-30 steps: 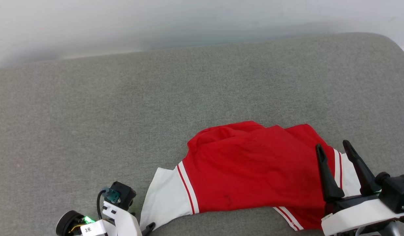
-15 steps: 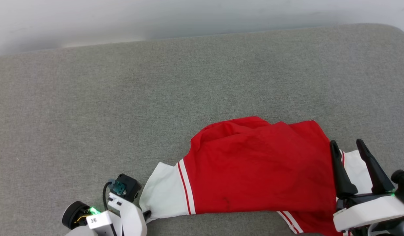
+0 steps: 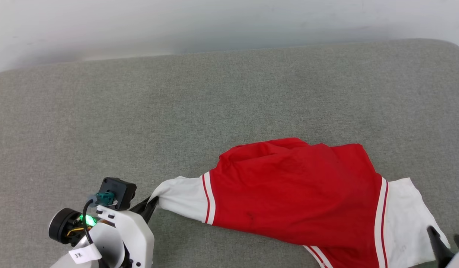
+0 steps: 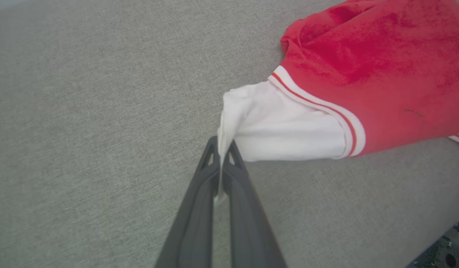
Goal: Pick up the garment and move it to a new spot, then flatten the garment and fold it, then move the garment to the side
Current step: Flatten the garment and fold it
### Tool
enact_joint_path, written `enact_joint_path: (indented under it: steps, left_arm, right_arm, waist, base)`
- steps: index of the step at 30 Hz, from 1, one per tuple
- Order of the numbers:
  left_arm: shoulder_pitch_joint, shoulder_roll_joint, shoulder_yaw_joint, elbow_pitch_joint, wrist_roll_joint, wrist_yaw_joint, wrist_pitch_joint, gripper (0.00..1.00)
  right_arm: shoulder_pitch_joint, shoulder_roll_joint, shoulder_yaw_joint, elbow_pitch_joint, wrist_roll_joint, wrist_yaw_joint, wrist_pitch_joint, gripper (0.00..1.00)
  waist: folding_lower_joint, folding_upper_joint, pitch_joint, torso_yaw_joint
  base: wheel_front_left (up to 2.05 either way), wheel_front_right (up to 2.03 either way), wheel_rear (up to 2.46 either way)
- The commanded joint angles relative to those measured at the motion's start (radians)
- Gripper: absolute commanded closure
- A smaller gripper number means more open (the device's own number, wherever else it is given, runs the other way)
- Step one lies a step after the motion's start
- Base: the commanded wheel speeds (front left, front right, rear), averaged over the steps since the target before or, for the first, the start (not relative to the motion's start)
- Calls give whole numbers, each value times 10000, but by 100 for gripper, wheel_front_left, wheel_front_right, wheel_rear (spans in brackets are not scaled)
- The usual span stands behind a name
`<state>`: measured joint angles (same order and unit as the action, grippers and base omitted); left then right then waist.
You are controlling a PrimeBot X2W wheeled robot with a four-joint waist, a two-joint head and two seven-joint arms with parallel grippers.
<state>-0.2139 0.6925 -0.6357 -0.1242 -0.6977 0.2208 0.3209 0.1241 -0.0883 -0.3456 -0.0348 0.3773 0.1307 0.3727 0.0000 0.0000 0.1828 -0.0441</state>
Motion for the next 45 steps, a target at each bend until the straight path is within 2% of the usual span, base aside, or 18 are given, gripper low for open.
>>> enact_joint_path:
  steps: [1,4,7,14,19,20,21,22,28,33,38,45]
  left_arm:
    - [49,59,57,-170,77,83,-68,100]
    - [82,105,80,-495,127,190,-65,100]
    - [21,130,97,-770,185,267,-60,100]
    - [-174,187,172,-1135,311,371,-145,100]
    - [-100,150,222,-1228,279,444,-258,100]
    - [-84,139,244,-1237,254,457,-275,100]
    - [-74,133,259,-1246,242,448,-301,100]
    - [-66,142,270,-1252,236,454,-332,100]
    - [-28,136,375,-1240,198,508,-538,100]
    - [19,86,737,-1314,137,705,-968,100]
    - [-175,-25,1304,-1404,18,972,-1569,100]
    - [-1195,-275,2239,-1090,-549,810,-2021,100]
  right_arm:
    - [104,-147,-272,113,78,0,683,0]
    - [-86,-232,-645,263,193,0,2154,0]
    - [-356,-354,-683,465,122,0,3136,0]
    - [-1103,-540,-564,1284,-73,0,3996,0]
    - [-1158,-299,-386,2073,-62,0,4736,2]
    - [-1176,-225,-330,2171,5,0,4850,63]
    - [-1179,-195,-250,2243,-13,0,4949,96]
    - [-1199,-146,-190,2295,46,3,5014,100]
    - [-1402,-291,-74,1926,53,11,4796,100]
    - [-1805,-725,71,656,-302,9,4033,100]
    - [-2305,-899,415,-322,-670,-1,3308,100]
    - [-3710,-1158,907,-768,-1115,-1,2520,100]
  waist:
    - [0,0,-37,-8]
    - [0,0,-29,-20]
    - [0,0,71,-8]
    - [0,0,409,109]
    - [0,0,542,205]
    - [0,0,567,215]
    - [0,0,595,220]
    - [0,0,620,219]
    - [0,0,555,161]
    - [0,0,277,40]
    - [0,0,42,-89]
    - [0,0,-137,-74]
  base:
    - [0,0,0]
    - [0,0,0]
    - [0,0,0]
    - [0,0,0]
    - [0,0,0]
    - [0,0,0]
    - [0,0,0]
    - [0,0,0]
    - [0,0,0]
    - [0,0,0]
    - [0,0,0]
    - [0,0,0]
